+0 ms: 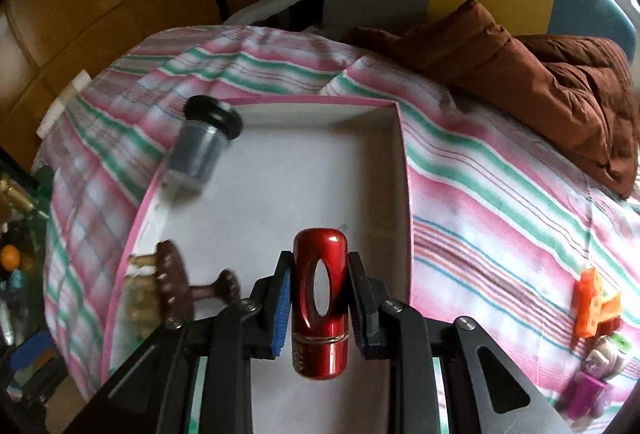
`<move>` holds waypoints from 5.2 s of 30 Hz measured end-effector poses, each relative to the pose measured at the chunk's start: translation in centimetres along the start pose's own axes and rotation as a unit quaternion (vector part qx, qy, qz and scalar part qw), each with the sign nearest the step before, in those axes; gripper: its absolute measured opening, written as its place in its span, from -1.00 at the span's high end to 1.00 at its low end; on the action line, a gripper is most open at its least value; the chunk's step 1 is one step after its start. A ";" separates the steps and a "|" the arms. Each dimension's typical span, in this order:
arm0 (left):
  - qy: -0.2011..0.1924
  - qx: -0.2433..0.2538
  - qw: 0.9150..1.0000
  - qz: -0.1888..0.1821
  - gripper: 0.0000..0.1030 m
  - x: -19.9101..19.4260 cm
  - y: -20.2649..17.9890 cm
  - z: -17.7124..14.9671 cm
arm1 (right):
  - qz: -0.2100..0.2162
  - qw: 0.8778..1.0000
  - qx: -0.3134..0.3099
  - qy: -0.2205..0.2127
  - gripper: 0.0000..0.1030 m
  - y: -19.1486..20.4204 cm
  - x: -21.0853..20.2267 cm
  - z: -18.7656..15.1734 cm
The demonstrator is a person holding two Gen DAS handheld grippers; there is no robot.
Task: Organize rigid objects
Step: 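Carry the red cylinder with the right gripper into the tray and open, then withdraw the right gripper from the tray toward the loose toys, then grasp the purple cup with the left gripper and lift it, then grasp the white-green block with the right gripper while the left gripper holds the purple cup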
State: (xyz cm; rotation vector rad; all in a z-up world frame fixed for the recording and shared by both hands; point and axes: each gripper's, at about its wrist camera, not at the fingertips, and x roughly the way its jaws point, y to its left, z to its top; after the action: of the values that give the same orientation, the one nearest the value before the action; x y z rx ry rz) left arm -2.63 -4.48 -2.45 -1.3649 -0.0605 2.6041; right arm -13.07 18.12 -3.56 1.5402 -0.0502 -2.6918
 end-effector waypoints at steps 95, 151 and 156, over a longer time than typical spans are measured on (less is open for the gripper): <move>0.142 0.226 0.931 -0.249 0.27 11.1 -41.3 0.4 | -0.109 0.872 0.463 -0.116 -0.39 -34.3 -16.2 -19.9; 0.056 0.247 0.928 -0.272 0.36 6.0 -28.1 -5.7 | 0.068 0.937 0.344 0.014 -0.43 -29.6 -7.2 -13.3; 0.060 0.249 0.929 -0.267 0.37 5.5 -27.8 -6.0 | 0.103 0.942 0.316 0.046 -0.44 -26.8 -7.1 -15.3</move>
State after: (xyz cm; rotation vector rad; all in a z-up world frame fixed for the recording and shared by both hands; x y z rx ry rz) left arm 3.60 23.43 -6.78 -1.1187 0.2065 1.9074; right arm 3.22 45.10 -6.49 1.6620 -1.1013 -2.5520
